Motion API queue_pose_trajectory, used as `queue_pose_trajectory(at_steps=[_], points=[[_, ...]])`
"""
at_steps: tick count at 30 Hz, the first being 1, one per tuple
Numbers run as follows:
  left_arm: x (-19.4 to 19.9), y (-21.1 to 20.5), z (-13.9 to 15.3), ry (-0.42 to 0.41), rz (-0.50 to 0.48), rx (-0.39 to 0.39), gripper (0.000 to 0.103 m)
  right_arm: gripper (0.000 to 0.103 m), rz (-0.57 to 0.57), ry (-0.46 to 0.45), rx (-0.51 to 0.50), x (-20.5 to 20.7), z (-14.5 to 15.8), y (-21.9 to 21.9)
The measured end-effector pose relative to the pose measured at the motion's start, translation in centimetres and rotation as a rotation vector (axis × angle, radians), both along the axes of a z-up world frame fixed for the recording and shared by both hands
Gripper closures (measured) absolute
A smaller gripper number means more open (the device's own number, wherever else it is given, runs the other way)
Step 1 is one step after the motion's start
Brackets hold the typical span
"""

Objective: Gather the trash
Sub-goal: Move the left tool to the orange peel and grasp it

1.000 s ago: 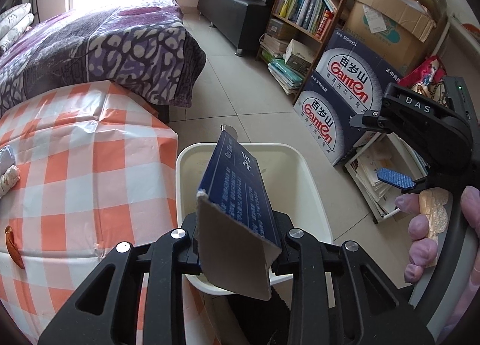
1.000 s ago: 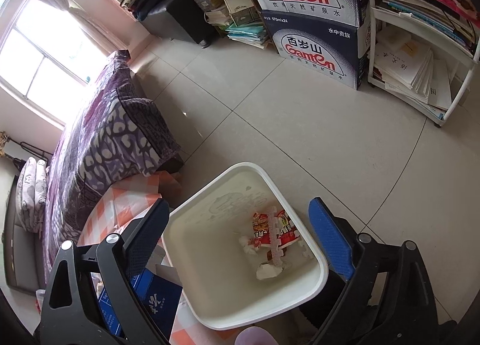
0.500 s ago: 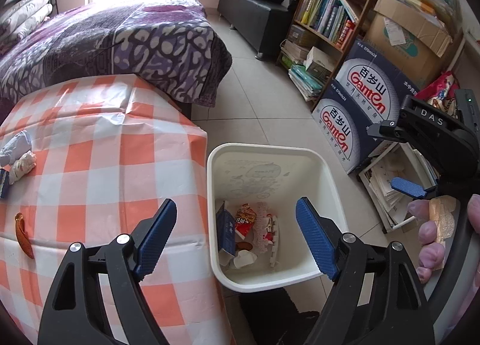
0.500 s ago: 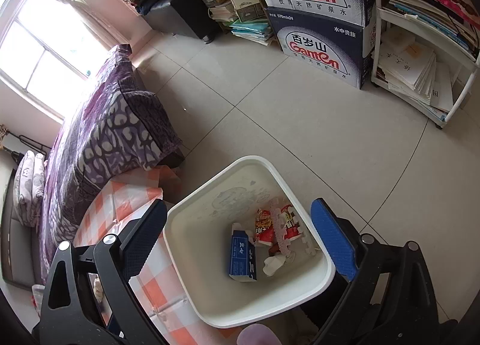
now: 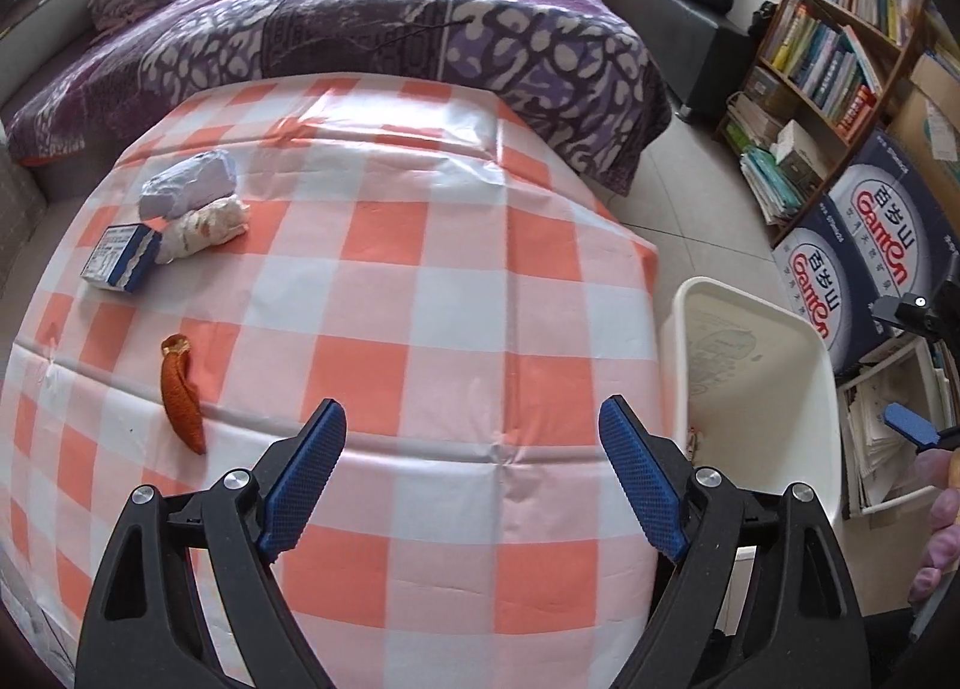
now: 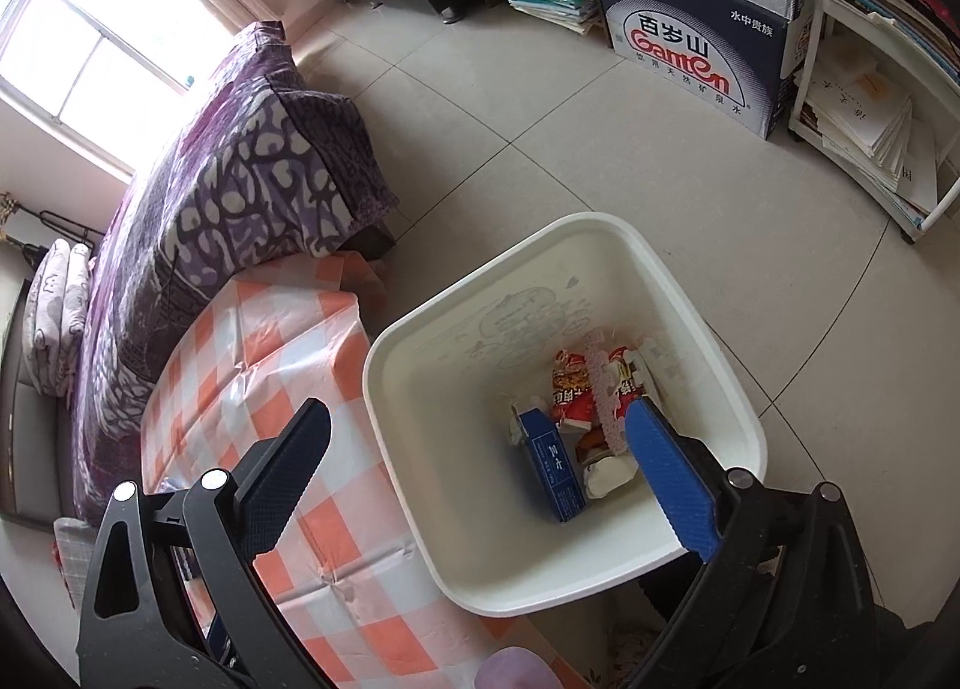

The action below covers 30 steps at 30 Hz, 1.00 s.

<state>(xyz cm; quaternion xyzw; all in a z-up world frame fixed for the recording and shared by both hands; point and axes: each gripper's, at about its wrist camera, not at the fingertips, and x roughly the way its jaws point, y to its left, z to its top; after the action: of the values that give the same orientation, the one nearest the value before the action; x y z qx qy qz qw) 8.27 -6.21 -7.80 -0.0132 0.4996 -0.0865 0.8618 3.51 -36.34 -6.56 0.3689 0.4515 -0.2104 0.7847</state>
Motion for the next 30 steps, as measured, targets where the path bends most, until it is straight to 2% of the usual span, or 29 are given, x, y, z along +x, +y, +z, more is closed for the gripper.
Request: queue_pose_trajectory(at_steps=[11, 16, 23, 26, 28, 30], points=[[2.5, 9.2, -2.6, 0.075, 0.259, 0.030, 0.019, 0.008, 0.124, 0.035, -0.015, 2.7, -0.9, 5.9], [3.3, 11.9, -4.2, 0.107, 0.317, 0.049, 0.019, 0.008, 0.159, 0.054, -0.027, 3.6, -1.4, 7.9], [4.2, 14.4, -5.8, 0.130, 0.344, 0.043, 0.021, 0.008, 0.195, 0.083, -0.058, 4.4, -2.0, 10.1], [4.3, 14.6, -6.3, 0.151, 0.331, 0.029, 0.030, 0.008, 0.201, 0.095, -0.073, 4.7, -2.4, 10.8], [4.3, 14.4, -6.8, 0.165, 0.306, 0.052, 0.042, 0.008, 0.208, 0.104, -0.084, 5.0, -2.6, 11.4], [4.1, 14.1, -6.9, 0.155, 0.279, 0.076, 0.049, 0.008, 0.216, 0.112, -0.095, 5.2, -2.9, 11.9]])
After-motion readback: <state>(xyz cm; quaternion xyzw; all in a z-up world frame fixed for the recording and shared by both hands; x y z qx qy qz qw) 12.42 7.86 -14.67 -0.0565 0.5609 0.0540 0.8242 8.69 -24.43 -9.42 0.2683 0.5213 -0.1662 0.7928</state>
